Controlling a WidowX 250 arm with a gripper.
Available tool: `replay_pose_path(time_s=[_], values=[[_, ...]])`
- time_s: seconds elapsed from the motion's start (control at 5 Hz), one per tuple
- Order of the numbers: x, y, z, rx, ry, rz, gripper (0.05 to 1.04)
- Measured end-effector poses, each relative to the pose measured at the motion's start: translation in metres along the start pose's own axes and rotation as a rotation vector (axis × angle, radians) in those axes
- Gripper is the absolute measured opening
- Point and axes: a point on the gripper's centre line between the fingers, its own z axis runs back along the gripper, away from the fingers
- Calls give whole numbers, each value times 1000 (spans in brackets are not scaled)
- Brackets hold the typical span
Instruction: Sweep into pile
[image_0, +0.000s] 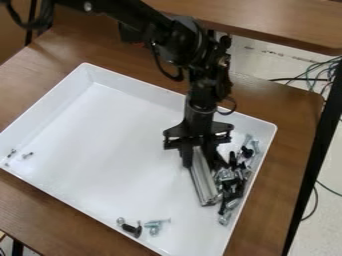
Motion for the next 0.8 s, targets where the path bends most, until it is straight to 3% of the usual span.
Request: replay_pose_path(time_s=[0.2,0.4,0.6,0.8], values=[[7,-9,3,-15,-11,-16,354],[10,-6,5,6,-27,-38,354],[14,12,11,45,-71,-71,354],[23,42,37,63,-140,-110,354]])
